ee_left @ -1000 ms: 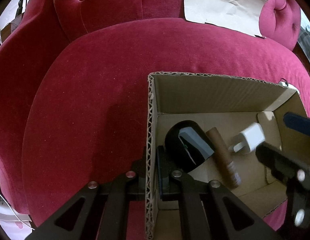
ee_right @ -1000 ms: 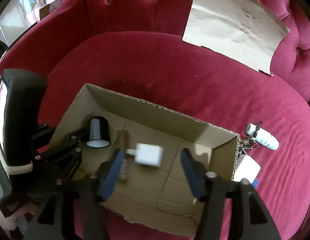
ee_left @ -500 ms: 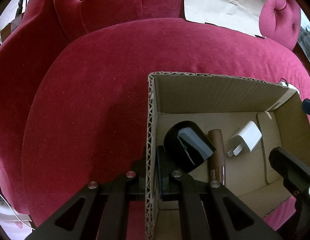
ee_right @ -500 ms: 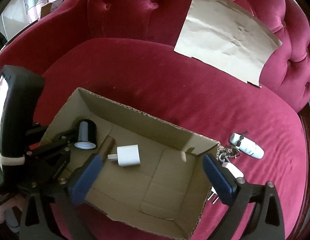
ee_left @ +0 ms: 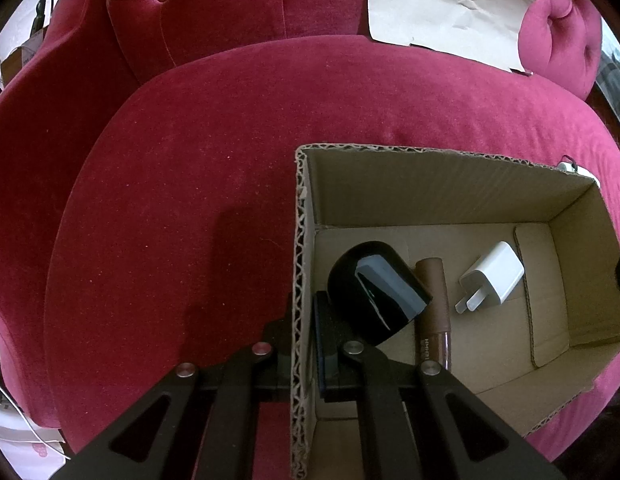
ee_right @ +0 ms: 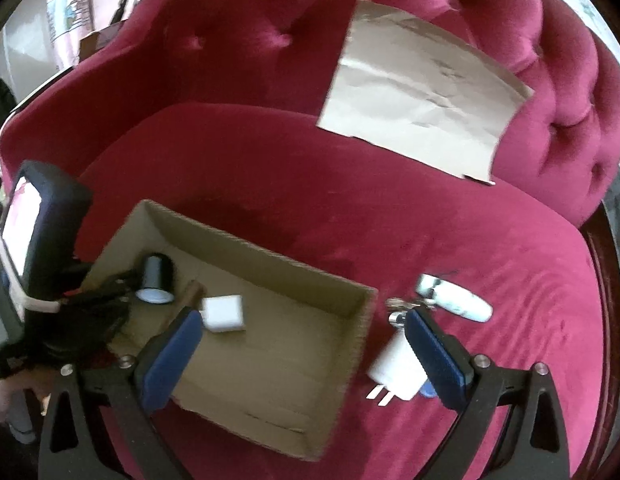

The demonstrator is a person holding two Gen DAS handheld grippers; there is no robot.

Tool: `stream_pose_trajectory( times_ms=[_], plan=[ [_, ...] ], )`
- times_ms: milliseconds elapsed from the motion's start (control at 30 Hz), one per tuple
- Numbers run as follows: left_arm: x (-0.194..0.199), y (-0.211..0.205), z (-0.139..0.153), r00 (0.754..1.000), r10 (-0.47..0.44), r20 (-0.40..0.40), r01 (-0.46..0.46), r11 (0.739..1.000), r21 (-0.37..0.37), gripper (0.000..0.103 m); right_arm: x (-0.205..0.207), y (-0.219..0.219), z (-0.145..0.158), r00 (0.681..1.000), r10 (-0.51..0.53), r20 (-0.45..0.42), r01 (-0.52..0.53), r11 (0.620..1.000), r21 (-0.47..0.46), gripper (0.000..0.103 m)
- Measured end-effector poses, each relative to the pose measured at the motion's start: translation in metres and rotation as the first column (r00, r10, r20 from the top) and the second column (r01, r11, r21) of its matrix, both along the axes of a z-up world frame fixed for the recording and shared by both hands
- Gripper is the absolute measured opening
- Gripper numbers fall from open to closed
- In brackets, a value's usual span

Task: Organize rigid objects
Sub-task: 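Move the right tool back to the large white charger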

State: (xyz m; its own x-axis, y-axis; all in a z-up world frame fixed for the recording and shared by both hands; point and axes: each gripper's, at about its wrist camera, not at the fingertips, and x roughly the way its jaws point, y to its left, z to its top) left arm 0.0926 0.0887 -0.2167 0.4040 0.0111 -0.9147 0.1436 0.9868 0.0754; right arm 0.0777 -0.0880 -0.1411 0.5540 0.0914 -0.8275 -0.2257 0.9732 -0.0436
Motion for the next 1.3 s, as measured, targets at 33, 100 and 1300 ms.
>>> stream_pose_trajectory(
  times_ms=[33, 100, 1300],
  plan=[
    [0.000, 0.000, 0.000, 1.000, 0.000, 0.000, 0.000, 1.000, 0.001, 0.006, 0.001, -0.005, 0.000, 1.000, -0.012, 0.000, 0.012, 1.000, -0.001, 0.103],
    [-0.001, -0.001, 0.001, 1.000, 0.001, 0.001, -0.001, 1.000, 0.001, 0.006, 0.003, -0.019, -0.001, 0.999, -0.042, -0.006, 0.042, 0.999, 0.001, 0.103],
    [0.001, -0.004, 0.000, 1.000, 0.000, 0.000, 0.000, 1.000, 0.008, 0.006, -0.001, -0.126, -0.052, 0.987, -0.142, -0.075, 0.140, 0.990, -0.035, 0.103]
  ],
)
